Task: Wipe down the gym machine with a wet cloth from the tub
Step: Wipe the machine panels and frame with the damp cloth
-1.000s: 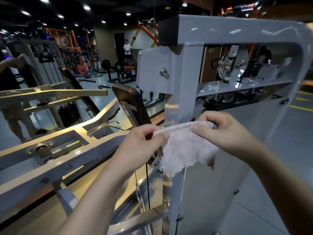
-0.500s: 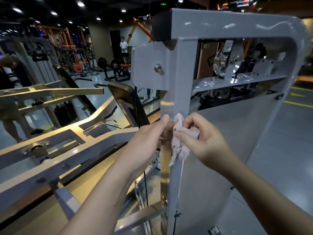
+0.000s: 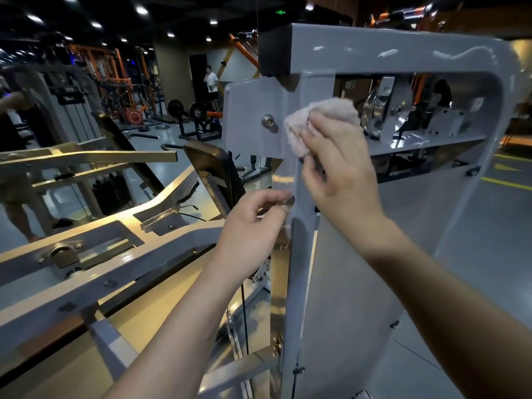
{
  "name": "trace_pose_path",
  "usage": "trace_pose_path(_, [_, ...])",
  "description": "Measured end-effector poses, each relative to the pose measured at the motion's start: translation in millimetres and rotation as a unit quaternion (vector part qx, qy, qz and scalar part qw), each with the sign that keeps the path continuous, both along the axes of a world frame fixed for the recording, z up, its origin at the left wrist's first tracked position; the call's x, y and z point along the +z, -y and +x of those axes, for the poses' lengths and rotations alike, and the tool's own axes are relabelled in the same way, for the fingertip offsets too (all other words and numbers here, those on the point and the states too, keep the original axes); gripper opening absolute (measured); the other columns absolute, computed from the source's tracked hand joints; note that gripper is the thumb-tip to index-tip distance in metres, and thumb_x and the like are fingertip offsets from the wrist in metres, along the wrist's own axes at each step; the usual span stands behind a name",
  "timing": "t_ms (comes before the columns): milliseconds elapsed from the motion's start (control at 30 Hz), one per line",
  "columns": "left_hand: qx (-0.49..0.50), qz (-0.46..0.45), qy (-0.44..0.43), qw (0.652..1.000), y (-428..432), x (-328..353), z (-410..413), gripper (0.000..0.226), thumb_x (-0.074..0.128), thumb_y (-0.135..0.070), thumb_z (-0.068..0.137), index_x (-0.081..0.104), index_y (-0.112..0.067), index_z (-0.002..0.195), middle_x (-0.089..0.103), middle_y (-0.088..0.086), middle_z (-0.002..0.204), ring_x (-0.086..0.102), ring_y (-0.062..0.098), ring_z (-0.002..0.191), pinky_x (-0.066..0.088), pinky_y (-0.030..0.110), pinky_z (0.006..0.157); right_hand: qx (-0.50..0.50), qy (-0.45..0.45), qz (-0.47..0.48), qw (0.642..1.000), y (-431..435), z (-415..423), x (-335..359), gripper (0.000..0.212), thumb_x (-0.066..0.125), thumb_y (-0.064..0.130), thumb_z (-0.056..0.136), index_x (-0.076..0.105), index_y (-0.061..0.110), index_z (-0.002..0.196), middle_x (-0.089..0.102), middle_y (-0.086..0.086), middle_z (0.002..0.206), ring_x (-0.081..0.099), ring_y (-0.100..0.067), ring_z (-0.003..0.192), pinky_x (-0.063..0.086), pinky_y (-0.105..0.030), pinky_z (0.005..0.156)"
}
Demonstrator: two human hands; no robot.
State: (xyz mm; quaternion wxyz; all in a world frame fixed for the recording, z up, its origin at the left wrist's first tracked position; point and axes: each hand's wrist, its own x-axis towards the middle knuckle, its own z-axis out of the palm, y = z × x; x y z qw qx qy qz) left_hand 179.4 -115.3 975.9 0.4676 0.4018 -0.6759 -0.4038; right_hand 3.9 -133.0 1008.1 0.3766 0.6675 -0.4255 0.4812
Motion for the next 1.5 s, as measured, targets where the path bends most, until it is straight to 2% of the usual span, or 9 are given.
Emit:
trace_pose_path(133, [0.012,-0.026,0.026,0.999,4.5,-3.5,1.7,0.025,0.057,-0.026,0.100,0.067,-0.038,0.120,0.062,-0.022,0.121,0.055,-0.015,0.107,0.041,0.001,0.076,0.011,-0.009,0.026,1.000,-3.0,-6.0,-22.1,0.022,0.063,-0.003,0.096,0.070,-0.006,0.116,0.066,-0.022,0.123,0.061,-0.037,0.115,0.036,-0.027,0.113])
trace_pose_path(333, [0.007,-0.071,0.046,0.996,13.2,-5.3,-2.3,0.031,0.056,-0.016,0.099,0.065,-0.030,0.126,0.056,-0.020,0.127,0.047,-0.024,0.109,0.034,-0.006,0.080,0.012,0.033,-0.031,0.999,7.4,2.0,40.0,0.029,0.057,-0.005,0.097,0.069,-0.001,0.122,0.065,-0.017,0.118,0.057,-0.032,0.109,0.034,-0.015,0.103])
trace_pose_path(567, [-0.018,-0.132,0.078,0.988,20.0,-14.6,-7.3,0.047,0.059,-0.013,0.096,0.060,-0.027,0.141,0.049,-0.025,0.134,0.043,-0.013,0.129,0.038,0.019,0.112,0.037,-0.020,-0.031,0.999,7.7,-6.7,0.9,0.024,0.052,-0.004,0.103,0.071,-0.008,0.116,0.066,-0.024,0.110,0.061,-0.037,0.103,0.050,-0.035,0.096])
trace_pose_path(800, [-0.027,-0.123,0.079,0.989,24.2,-13.2,-3.9,0.046,0.060,-0.013,0.097,0.061,-0.026,0.141,0.050,-0.028,0.132,0.044,-0.010,0.129,0.041,0.028,0.114,-0.001,0.033,-0.078,0.996,20.7,-2.6,50.6,0.029,0.056,-0.010,0.092,0.071,-0.001,0.114,0.065,-0.019,0.112,0.055,-0.032,0.103,0.036,-0.018,0.096])
trace_pose_path(967, [-0.042,-0.124,0.079,0.988,24.7,-16.6,-2.8,0.051,0.060,-0.010,0.095,0.059,-0.024,0.144,0.051,-0.023,0.135,0.045,-0.005,0.133,0.038,0.030,0.116,0.023,-0.036,-0.007,0.999,9.4,-11.3,-16.2,0.022,0.052,-0.009,0.096,0.073,-0.009,0.104,0.065,-0.025,0.103,0.060,-0.039,0.094,0.045,-0.033,0.090])
trace_pose_path(1167, [-0.047,-0.106,0.068,0.991,24.9,-16.7,-3.4,0.053,0.061,-0.007,0.095,0.058,-0.026,0.144,0.051,-0.026,0.134,0.045,-0.009,0.130,0.040,0.026,0.114,-0.006,0.021,-0.023,0.999,15.8,-7.0,56.5,0.025,0.054,-0.012,0.082,0.068,-0.003,0.101,0.062,-0.021,0.106,0.056,-0.037,0.093,0.037,-0.026,0.080])
trace_pose_path(1333, [-0.060,-0.111,0.067,0.990,26.7,-17.9,-1.0,0.051,0.059,-0.004,0.094,0.062,-0.026,0.140,0.053,-0.022,0.135,0.047,-0.007,0.130,0.040,0.021,0.111,0.013,-0.013,0.032,0.999,6.1,-7.8,-26.7,0.026,0.047,-0.006,0.095,0.071,-0.007,0.104,0.065,-0.023,0.107,0.058,-0.036,0.095,0.043,-0.032,0.089])
trace_pose_path(1400, [-0.048,-0.124,0.066,0.989,25.7,-20.7,-0.2,0.044,0.057,-0.003,0.093,0.069,-0.026,0.129,0.056,-0.020,0.130,0.050,-0.006,0.127,0.041,0.015,0.106,0.030,-0.072,0.092,0.993,-2.7,-12.6,-59.2,0.024,0.048,-0.003,0.099,0.071,-0.006,0.105,0.065,-0.019,0.102,0.057,-0.033,0.089,0.050,-0.038,0.079])
trace_pose_path(1500, [0.006,-0.097,0.044,0.994,23.9,-26.6,1.9,0.043,0.052,0.001,0.092,0.071,-0.028,0.117,0.061,-0.016,0.125,0.054,-0.010,0.116,0.040,0.002,0.089,0.025,-0.120,0.130,0.984,-3.0,-19.4,-40.3,0.024,0.055,-0.011,0.088,0.070,-0.003,0.105,0.063,-0.018,0.103,0.056,-0.035,0.085,0.051,-0.045,0.067])
